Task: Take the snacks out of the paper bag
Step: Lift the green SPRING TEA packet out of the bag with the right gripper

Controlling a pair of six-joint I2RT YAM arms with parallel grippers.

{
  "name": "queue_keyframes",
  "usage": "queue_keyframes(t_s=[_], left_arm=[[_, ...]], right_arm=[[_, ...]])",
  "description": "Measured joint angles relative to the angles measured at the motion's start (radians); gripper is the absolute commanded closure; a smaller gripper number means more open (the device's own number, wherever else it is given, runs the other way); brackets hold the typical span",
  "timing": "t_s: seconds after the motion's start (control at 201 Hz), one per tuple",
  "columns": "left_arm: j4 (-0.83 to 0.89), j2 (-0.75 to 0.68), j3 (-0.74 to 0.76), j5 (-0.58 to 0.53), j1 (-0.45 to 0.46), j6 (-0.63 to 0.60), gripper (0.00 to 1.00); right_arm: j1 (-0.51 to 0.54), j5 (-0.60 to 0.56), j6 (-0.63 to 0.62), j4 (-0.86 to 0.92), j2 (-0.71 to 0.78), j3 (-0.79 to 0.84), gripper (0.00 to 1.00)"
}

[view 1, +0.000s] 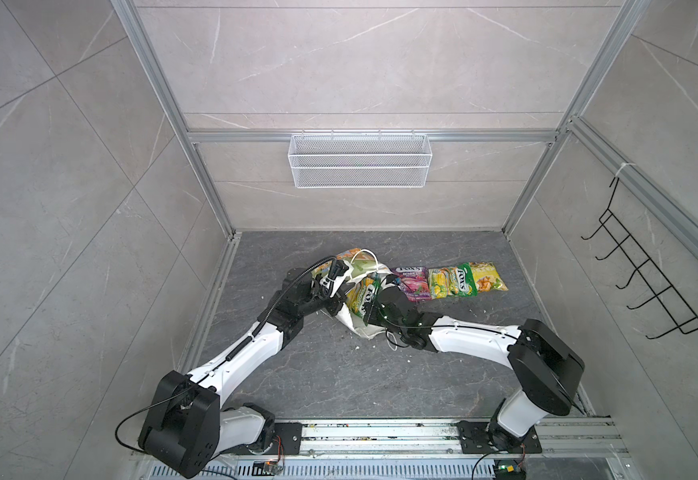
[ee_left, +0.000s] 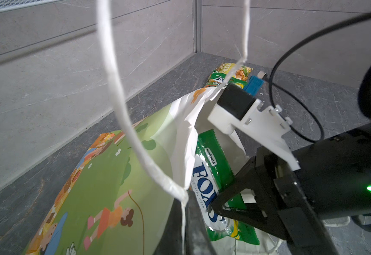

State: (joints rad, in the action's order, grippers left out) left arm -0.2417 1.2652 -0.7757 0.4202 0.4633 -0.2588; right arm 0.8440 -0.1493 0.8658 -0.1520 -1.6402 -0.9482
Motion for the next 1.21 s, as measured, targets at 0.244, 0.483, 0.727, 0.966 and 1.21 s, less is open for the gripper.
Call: queue_keyframes(t_s=[0.244,0.483,0.727,0.966,1.21], left_arm=[[0.000,0.001,0.000,-0.013,0.000,0.000,1.00],[0.000,0.001,0.000,-0.028,0.000,0.000,1.00],[-0.009,0.002,0.000,-0.045,0.000,-0.002,1.00],[-0.024,0.008,0.000,-0.056,0.000,-0.003,1.00],[-0.034,0.013,0.000,-0.064,0.000,-0.006,1.00]], right_arm=[[-0.010,0.054,-0.075,0.129,0.131,-0.006,1.00],[-0.033,0.199,-0.167,0.313,0.234,-0.080,1.00],[-0.055,0.306,-0.306,0.514,0.428,-0.120,1.00],[-0.097,0.276,-0.367,0.657,0.592,-0.132,1.00],[-0.135,-0.033,-0.294,0.780,0.809,-0.062,1.00]])
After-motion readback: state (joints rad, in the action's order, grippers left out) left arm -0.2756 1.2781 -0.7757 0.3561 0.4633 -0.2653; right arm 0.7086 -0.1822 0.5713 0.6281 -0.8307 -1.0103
